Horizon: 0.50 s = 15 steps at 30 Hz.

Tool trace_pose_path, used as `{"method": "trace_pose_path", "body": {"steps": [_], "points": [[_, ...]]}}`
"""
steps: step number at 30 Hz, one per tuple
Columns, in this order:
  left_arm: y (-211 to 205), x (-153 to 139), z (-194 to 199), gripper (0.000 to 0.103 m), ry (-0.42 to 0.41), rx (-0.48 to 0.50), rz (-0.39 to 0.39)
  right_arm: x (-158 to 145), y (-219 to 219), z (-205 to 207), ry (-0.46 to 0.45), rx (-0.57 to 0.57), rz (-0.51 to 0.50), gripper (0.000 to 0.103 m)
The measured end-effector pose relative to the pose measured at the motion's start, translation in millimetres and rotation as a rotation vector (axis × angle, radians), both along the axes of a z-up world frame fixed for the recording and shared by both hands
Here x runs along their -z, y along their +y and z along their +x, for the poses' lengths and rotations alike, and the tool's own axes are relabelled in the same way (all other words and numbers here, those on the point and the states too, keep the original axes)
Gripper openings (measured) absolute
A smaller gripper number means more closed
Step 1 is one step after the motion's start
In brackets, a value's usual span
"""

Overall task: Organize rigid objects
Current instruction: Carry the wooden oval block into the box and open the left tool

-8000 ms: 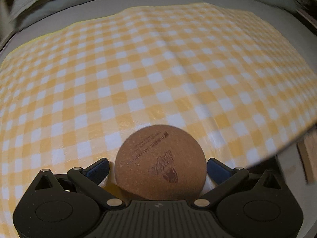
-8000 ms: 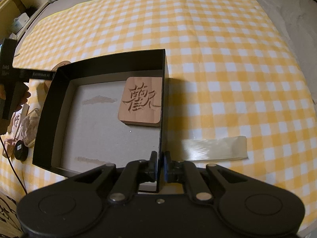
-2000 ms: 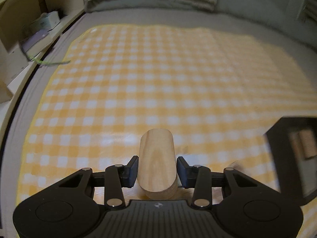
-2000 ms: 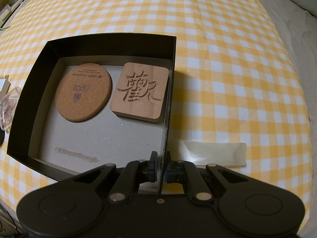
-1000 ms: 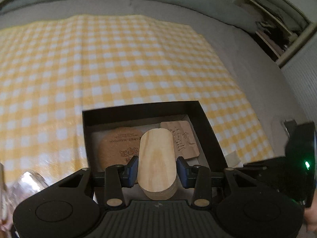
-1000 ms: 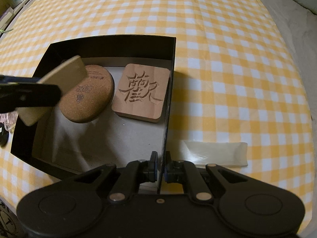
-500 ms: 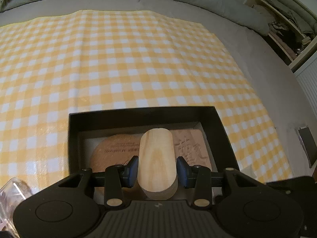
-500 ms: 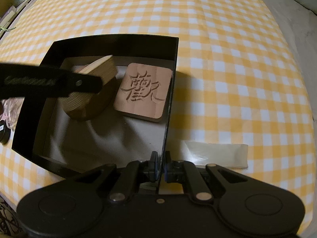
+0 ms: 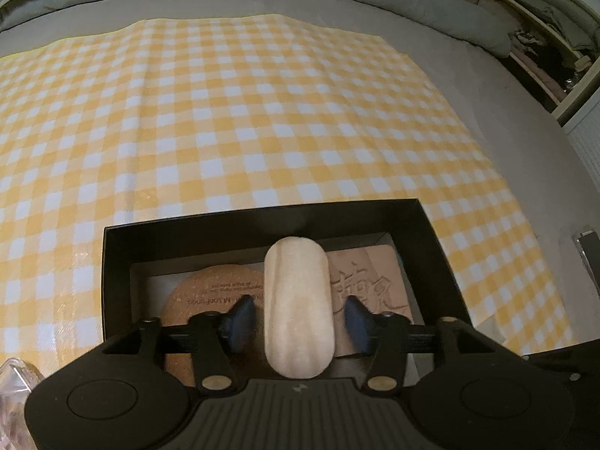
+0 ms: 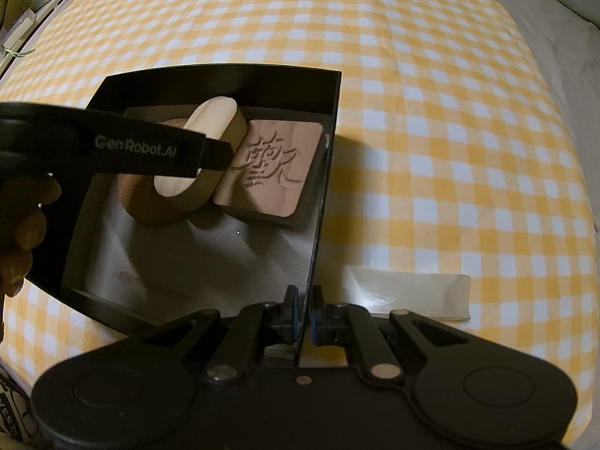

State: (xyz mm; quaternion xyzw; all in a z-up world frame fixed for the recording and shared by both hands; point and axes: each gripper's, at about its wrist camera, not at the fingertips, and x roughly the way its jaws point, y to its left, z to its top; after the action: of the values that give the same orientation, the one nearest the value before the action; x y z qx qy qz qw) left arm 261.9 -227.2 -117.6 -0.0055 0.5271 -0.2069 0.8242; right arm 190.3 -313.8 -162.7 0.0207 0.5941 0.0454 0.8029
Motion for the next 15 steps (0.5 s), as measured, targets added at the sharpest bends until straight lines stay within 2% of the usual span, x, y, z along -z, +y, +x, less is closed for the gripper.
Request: {"method": "trace_pose_path", "body": {"steps": [4, 9, 11, 15], "points": [[0, -2, -1, 0.067, 0.001, 0.014, -0.016, 0, -2, 0, -0.001, 0.0, -0.001, 0.007], [1, -9, -5, 0.069, -0.011, 0.036, -0.015, 0, -1, 0, -0.001, 0.002, -0.001, 0.007], [1, -11, -7, 0.069, -0.017, 0.044, 0.01, -1, -3, -1, -0.001, 0.001, -0.002, 0.007], [-1, -7, -9, 0.069, -0.03, 0.058, 0.114, -1, -2, -1, -0.001, -0.002, -0.005, 0.007]]}}
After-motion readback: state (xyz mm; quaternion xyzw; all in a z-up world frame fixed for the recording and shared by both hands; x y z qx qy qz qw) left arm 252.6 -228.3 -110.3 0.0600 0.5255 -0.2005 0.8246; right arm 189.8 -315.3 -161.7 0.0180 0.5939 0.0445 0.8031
